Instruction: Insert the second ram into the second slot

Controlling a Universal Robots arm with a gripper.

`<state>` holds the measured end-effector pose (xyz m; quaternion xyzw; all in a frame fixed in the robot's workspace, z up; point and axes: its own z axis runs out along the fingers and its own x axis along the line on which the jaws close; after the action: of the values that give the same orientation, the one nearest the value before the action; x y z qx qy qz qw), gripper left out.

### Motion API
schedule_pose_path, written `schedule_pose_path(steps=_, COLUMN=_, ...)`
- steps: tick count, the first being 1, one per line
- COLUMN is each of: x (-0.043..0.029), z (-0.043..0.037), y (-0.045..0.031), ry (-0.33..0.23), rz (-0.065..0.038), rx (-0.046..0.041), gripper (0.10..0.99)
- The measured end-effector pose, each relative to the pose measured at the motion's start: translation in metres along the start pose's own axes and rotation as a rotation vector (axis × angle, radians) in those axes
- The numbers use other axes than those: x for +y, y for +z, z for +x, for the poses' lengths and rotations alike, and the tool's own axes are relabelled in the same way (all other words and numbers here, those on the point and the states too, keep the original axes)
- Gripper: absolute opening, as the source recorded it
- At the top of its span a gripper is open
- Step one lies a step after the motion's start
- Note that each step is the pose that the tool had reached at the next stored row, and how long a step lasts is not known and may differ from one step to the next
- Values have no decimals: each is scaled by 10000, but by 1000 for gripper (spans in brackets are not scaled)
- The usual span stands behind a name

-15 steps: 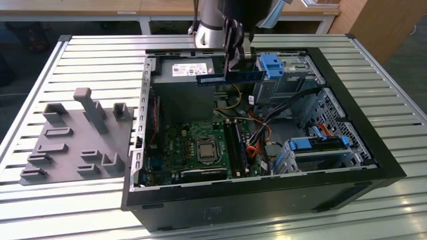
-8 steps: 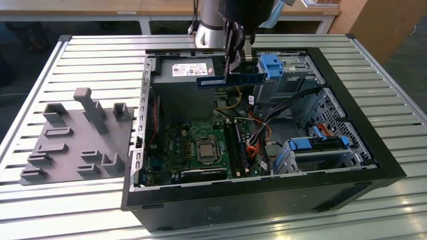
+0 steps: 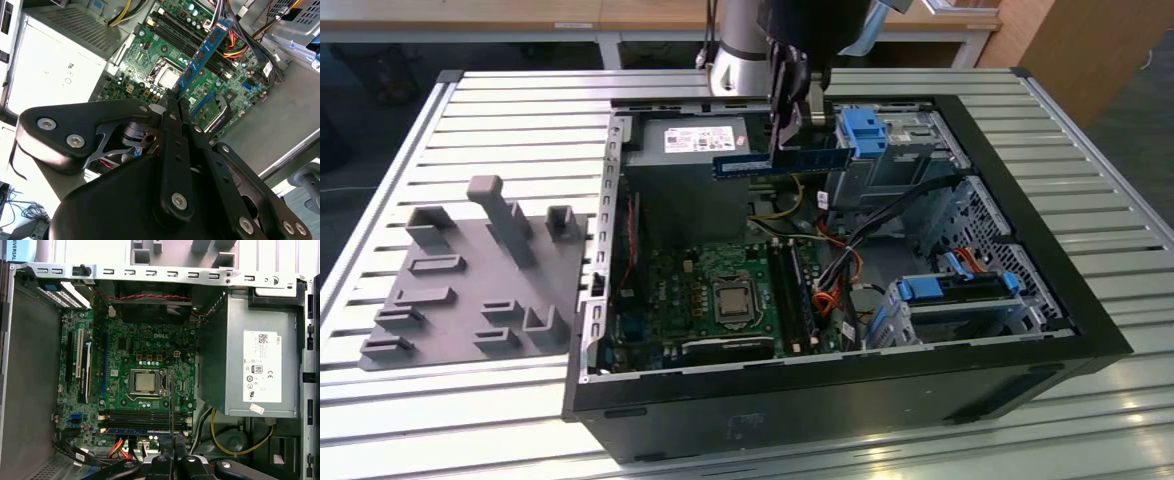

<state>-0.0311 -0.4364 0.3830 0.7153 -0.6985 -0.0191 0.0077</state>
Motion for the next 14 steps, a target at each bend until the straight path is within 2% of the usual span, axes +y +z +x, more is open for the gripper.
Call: schedule_pose_path(steps=14, x=0, z=0, y=0, ry=320, rz=5, rx=-13, gripper=133)
